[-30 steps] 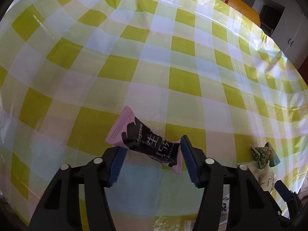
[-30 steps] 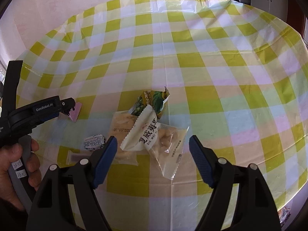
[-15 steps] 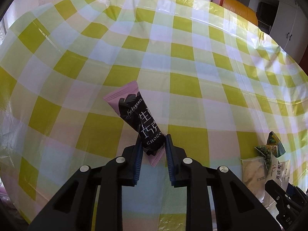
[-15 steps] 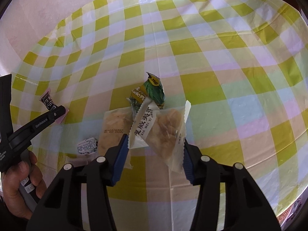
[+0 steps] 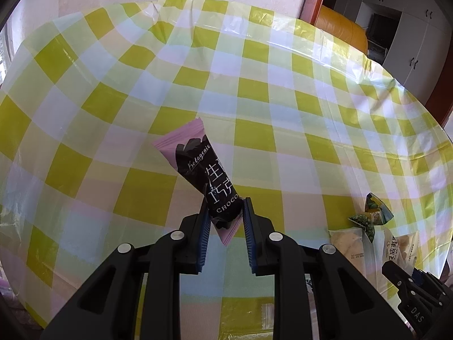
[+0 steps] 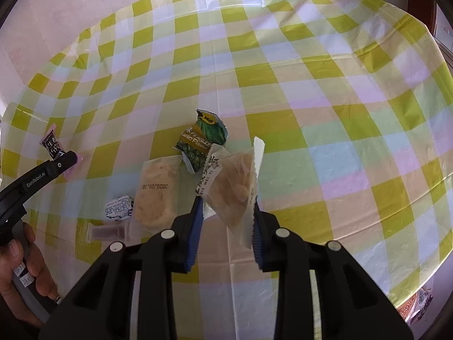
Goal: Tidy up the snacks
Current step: 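Lift both held snacks and carry them over the white box, then lower both tools into the white box and open them to drop the snacks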
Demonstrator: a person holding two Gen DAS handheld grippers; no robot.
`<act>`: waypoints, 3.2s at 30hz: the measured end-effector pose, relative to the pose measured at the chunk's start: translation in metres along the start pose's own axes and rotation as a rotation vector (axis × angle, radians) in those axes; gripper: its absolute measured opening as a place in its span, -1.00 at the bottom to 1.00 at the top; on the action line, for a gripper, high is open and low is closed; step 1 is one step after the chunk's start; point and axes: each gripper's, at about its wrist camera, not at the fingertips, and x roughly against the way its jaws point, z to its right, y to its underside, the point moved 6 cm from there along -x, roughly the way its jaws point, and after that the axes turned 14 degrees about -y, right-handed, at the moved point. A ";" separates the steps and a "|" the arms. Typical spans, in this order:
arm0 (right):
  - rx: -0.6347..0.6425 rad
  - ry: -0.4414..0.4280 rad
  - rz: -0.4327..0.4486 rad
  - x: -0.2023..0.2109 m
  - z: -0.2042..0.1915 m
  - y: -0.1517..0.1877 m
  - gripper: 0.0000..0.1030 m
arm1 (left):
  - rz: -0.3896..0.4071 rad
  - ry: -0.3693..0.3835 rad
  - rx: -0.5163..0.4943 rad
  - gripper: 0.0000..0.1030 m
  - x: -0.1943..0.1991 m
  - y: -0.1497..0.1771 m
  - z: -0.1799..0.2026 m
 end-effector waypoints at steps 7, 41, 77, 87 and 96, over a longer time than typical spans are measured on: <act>0.017 0.032 0.016 0.019 0.001 0.002 -0.41 | 0.041 0.040 -0.024 -0.57 0.025 -0.001 0.013; -0.044 0.155 0.055 0.104 0.075 0.032 -0.41 | 0.097 0.283 -0.300 -0.57 0.126 0.064 0.138; -0.285 0.374 -0.011 0.177 0.227 0.138 -0.41 | 0.022 0.542 -0.700 -0.57 0.206 0.183 0.278; -0.375 0.411 -0.023 0.188 0.265 0.170 -0.41 | -0.026 0.582 -0.779 -0.57 0.211 0.208 0.307; -0.414 0.440 -0.006 0.196 0.284 0.188 -0.40 | -0.129 0.619 -0.782 -0.57 0.198 0.219 0.320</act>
